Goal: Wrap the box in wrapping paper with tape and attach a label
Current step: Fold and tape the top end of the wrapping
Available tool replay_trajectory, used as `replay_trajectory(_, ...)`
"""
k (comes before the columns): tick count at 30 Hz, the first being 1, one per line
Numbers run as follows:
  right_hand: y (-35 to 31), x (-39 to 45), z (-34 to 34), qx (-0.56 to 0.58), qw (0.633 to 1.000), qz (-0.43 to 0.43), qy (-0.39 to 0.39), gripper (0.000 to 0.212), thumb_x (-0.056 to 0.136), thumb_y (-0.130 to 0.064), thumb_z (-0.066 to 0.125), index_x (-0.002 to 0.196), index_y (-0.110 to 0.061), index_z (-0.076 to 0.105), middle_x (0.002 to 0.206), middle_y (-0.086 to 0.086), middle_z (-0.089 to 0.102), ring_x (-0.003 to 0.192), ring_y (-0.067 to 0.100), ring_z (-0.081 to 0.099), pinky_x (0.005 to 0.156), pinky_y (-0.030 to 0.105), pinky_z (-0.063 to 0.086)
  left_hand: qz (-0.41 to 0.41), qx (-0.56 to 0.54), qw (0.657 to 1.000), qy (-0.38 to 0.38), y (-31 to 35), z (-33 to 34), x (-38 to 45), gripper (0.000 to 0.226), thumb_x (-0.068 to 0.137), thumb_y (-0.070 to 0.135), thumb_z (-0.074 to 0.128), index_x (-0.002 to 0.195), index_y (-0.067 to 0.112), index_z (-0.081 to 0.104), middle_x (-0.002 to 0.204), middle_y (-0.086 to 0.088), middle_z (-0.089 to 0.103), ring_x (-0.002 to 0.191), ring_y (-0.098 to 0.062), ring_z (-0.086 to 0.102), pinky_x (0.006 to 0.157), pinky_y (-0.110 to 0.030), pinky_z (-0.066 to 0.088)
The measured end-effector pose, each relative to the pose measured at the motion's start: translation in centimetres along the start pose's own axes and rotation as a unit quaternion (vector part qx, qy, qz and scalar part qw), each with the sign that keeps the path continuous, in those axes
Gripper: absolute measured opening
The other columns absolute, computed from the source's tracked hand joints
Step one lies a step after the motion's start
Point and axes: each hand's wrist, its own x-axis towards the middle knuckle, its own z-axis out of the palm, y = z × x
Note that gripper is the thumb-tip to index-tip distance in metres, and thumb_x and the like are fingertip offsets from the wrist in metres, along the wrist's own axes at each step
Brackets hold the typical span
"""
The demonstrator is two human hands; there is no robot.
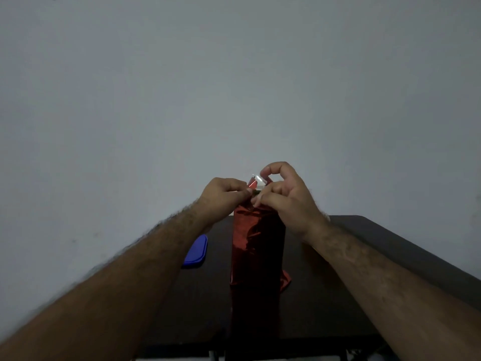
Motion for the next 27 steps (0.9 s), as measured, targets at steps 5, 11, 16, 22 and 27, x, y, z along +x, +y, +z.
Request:
replay_trajectory(5,0.3,-0.5,-0.2,-0.057,0.996,-0.041,0.063,0.058,0.083,-0.009,0.08,0.127,-0.028,0.047,0.1,0.002,0.072,0.107,0.016,0.07,0.097,0.037,0.058,-0.018,-0.081,0.996,0.044,-0.7,0.9,0.1,0.019,0.102,0.008,0.062,0.11,0.015,0.077,0.102,-0.004,0.08,0.093,-0.012,0.076,0.077,-0.025,0.059)
replay_trajectory(11,1.4,1.5,-1.9,-0.03,0.961,0.031,0.273,0.042,0.097,-0.001,0.062,0.126,-0.026,0.045,0.105,-0.003,0.072,0.091,0.003,0.068,0.073,0.014,0.049,-0.091,-0.186,0.966,0.153,-1.9,1.4,0.8,0.018,0.097,0.006,0.067,0.114,0.011,0.065,0.104,-0.004,0.078,0.103,-0.021,0.073,0.093,-0.038,0.059)
replay_trajectory(16,3.0,2.1,-2.7,-0.067,0.977,0.139,0.146,0.059,0.091,-0.011,0.078,0.133,-0.025,0.039,0.094,0.002,0.079,0.095,0.013,0.075,0.08,0.021,0.052,-0.079,-0.135,0.981,0.114,-2.2,1.4,0.8,0.007,0.094,0.012,0.074,0.091,0.008,0.08,0.093,-0.009,0.08,0.091,-0.018,0.074,0.095,-0.041,0.06)
replay_trajectory(22,4.1,1.5,-2.0,-0.003,0.98,0.154,0.126,0.063,0.089,-0.014,0.083,0.131,-0.024,0.037,0.098,0.001,0.081,0.097,0.016,0.077,0.079,0.025,0.053,-0.057,-0.142,0.988,0.029,-1.8,1.1,0.1,0.014,0.092,0.018,0.078,0.104,0.011,0.083,0.1,-0.006,0.081,0.098,-0.017,0.077,0.088,-0.031,0.057)
replay_trajectory(27,4.6,1.0,-2.1,0.036,0.983,0.143,0.111,0.064,0.089,-0.014,0.083,0.133,-0.023,0.038,0.103,0.0,0.082,0.1,0.015,0.077,0.084,0.024,0.053,-0.052,-0.121,0.991,-0.015,-1.8,0.4,0.6,0.028,0.09,0.015,0.08,0.117,0.014,0.079,0.108,-0.007,0.081,0.107,-0.022,0.076,0.104,-0.043,0.056)
